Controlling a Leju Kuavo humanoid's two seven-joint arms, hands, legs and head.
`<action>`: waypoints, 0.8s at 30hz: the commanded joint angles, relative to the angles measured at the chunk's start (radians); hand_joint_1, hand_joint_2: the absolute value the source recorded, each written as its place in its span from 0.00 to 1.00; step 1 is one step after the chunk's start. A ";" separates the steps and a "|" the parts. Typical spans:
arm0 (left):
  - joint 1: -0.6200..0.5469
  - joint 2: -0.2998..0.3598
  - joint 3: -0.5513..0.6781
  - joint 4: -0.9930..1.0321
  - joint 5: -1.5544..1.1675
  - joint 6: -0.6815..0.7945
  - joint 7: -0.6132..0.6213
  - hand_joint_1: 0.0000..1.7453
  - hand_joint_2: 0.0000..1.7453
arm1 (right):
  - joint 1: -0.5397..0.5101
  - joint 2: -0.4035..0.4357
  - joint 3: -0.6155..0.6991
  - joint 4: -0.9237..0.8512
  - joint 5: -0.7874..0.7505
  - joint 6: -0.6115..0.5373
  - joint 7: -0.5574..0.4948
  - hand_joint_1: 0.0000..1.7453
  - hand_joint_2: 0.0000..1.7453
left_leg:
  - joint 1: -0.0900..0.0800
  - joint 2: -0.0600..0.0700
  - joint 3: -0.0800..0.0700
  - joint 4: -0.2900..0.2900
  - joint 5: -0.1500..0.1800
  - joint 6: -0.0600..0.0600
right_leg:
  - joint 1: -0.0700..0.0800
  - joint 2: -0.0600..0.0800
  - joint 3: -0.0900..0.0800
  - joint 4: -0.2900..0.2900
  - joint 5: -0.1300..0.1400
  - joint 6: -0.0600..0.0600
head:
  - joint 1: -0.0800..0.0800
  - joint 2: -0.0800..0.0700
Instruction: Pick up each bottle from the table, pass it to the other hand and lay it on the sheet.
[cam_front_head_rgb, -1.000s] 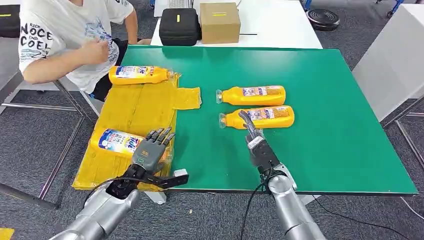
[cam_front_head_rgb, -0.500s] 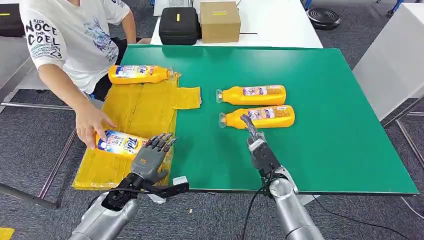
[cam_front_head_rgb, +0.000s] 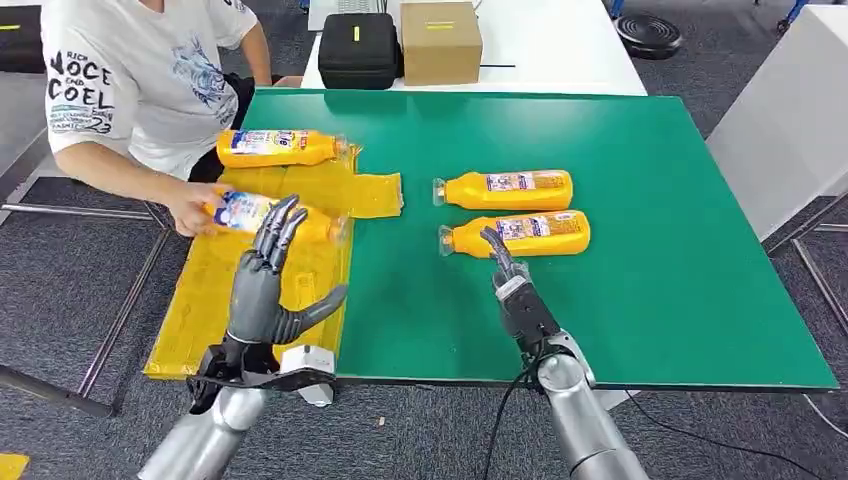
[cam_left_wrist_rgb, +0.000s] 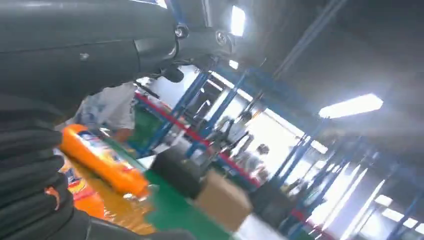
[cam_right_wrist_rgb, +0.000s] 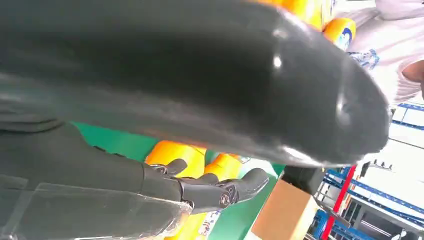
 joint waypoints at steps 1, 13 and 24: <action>0.003 -0.020 0.026 -0.012 0.009 0.000 -0.007 0.00 1.00 | -0.050 0.003 0.008 0.072 0.000 -0.003 0.005 0.00 0.00 | 0.002 0.002 0.004 0.001 -0.002 -0.002 | 0.002 0.001 0.004 0.000 -0.001 -0.002 | 0.000 0.000; 0.004 -0.098 0.102 0.187 0.438 -0.095 -0.100 0.00 1.00 | -0.172 -0.097 0.064 0.178 0.214 -0.115 0.098 0.00 1.00 | 0.000 0.001 0.004 -0.001 -0.001 -0.001 | 0.000 0.001 0.003 -0.001 -0.001 -0.001 | 0.000 0.000; -0.099 -0.139 0.169 0.441 0.682 -0.115 -0.112 0.00 1.00 | -0.568 -0.204 0.183 0.601 0.467 -0.102 0.233 0.00 1.00 | 0.000 0.000 0.004 0.002 0.000 0.000 | 0.000 -0.001 0.004 0.001 0.000 -0.002 | 0.000 0.000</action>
